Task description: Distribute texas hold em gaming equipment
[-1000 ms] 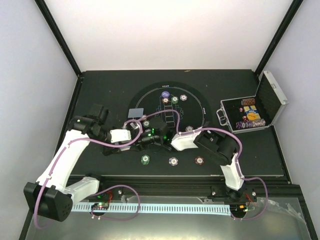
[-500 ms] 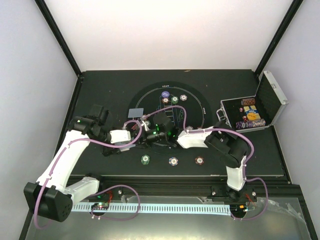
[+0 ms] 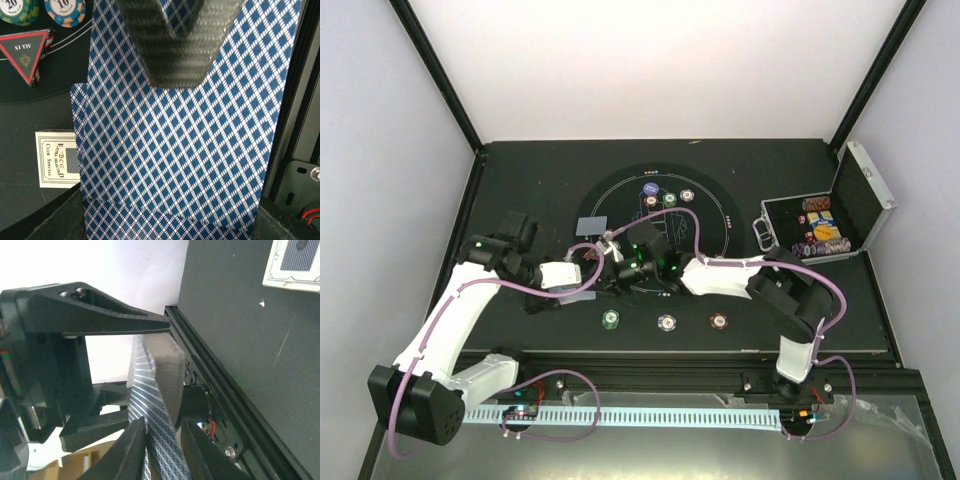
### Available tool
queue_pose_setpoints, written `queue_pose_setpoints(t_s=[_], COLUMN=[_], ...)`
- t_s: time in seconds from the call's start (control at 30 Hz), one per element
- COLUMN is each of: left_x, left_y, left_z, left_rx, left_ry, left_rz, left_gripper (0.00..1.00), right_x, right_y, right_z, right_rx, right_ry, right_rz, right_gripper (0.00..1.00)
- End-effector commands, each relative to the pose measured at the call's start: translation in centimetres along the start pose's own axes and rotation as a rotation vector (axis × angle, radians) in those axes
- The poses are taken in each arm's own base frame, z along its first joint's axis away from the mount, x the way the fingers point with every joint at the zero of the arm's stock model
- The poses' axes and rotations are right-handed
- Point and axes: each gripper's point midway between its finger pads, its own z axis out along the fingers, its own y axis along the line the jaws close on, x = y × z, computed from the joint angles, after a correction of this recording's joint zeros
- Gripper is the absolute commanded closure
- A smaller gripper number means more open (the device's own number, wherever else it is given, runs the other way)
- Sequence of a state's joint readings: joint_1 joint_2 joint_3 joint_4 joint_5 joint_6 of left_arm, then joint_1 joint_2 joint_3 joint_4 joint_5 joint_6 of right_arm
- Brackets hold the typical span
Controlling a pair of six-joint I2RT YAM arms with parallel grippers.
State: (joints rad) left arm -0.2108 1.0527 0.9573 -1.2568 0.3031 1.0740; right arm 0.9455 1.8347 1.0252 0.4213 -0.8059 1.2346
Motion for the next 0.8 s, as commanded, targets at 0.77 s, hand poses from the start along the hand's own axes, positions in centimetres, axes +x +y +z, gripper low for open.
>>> queue_pose_setpoints(t_s=[0.77], left_x=[-0.3], left_y=[1.1], left_z=[-0.8], left_rx=[-0.051], left_ry=[0.000], left_rz=[0.026], left_gripper=[0.98], right_x=[-13.0], right_y=[-3.2], right_z=[-12.9], right_rx=[0.169], right_ry=[-0.177], right_rz=[-0.028], right_gripper=[0.99])
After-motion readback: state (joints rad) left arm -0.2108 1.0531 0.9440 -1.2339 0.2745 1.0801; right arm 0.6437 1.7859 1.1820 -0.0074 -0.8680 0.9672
